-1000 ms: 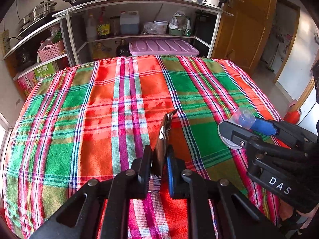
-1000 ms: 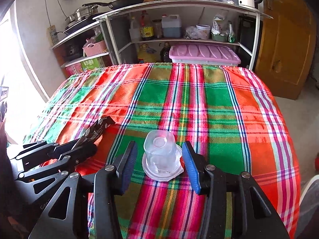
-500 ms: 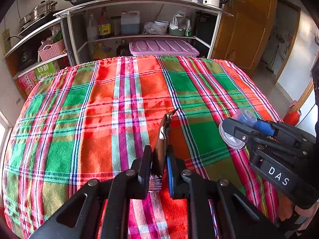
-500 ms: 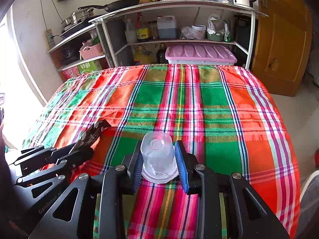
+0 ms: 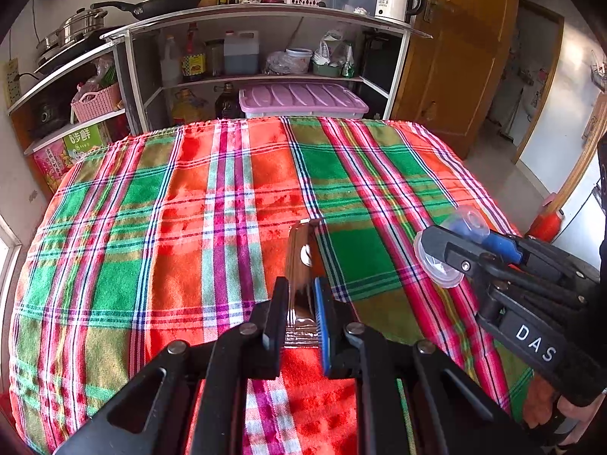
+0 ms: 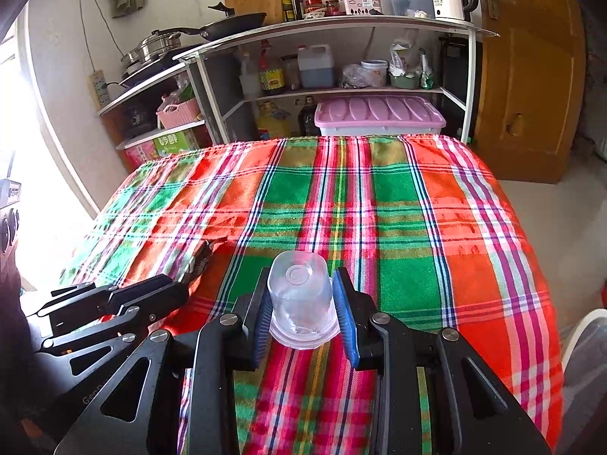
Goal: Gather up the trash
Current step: 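Lift the clear cup in the right tool while the left tool regrips the brown bar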
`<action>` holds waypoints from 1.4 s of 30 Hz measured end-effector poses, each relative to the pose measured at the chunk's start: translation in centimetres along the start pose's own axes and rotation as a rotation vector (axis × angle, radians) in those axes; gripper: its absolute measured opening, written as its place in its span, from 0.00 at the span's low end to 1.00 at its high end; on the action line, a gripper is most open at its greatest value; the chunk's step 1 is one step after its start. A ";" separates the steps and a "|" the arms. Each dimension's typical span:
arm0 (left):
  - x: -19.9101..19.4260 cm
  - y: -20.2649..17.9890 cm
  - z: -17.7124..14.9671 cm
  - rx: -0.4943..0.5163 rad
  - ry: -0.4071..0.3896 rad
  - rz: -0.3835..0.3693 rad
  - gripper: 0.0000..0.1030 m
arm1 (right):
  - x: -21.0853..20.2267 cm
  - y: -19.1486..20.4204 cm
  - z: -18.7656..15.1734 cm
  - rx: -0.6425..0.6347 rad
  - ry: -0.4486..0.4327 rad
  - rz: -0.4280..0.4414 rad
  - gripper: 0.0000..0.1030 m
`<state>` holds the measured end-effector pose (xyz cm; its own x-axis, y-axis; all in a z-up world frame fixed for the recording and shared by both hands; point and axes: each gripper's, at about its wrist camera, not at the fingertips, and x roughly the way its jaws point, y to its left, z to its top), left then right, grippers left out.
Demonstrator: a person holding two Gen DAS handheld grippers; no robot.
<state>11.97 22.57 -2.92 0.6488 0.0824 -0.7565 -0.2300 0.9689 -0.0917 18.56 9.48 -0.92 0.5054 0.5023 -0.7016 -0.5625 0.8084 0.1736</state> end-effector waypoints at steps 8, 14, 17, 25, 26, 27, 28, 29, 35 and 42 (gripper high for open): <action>-2.0 -1.4 -0.3 0.012 -0.031 -0.019 0.14 | -3.1 -0.5 -0.8 0.012 -0.042 -0.008 0.31; -1.9 -1.1 -0.7 0.033 -0.030 0.000 0.15 | -5.0 -1.6 -1.5 0.035 -0.058 -0.020 0.31; -0.7 0.1 -0.7 -0.002 -0.009 0.029 0.26 | -5.1 -2.0 -1.6 0.040 -0.054 -0.023 0.31; 1.7 0.7 0.0 -0.014 0.019 -0.009 0.57 | -3.4 -1.9 -1.3 0.041 -0.030 -0.015 0.31; 2.0 0.5 0.2 -0.010 0.022 -0.009 0.57 | -3.3 -2.0 -1.3 0.043 -0.027 -0.015 0.31; 2.2 0.2 0.4 0.001 0.022 -0.006 0.57 | -3.0 -1.9 -1.3 0.043 -0.023 -0.015 0.31; 2.5 0.0 0.5 0.011 0.023 -0.003 0.57 | -2.8 -1.9 -1.2 0.041 -0.021 -0.015 0.31; 2.9 -0.2 0.7 0.019 0.034 -0.002 0.57 | -2.6 -1.9 -1.2 0.039 -0.018 -0.016 0.31; 3.9 -0.7 1.0 0.043 0.043 0.026 0.54 | -1.7 -1.8 -0.9 0.031 -0.009 -0.020 0.31; 4.0 -0.4 1.3 0.051 0.037 0.050 0.30 | -0.9 -1.6 -0.9 0.037 0.004 -0.016 0.31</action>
<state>15.61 22.86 -5.12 0.6098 0.1229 -0.7830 -0.2234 0.9745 -0.0210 18.44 7.46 -1.22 0.5117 0.4881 -0.7070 -0.5294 0.8273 0.1880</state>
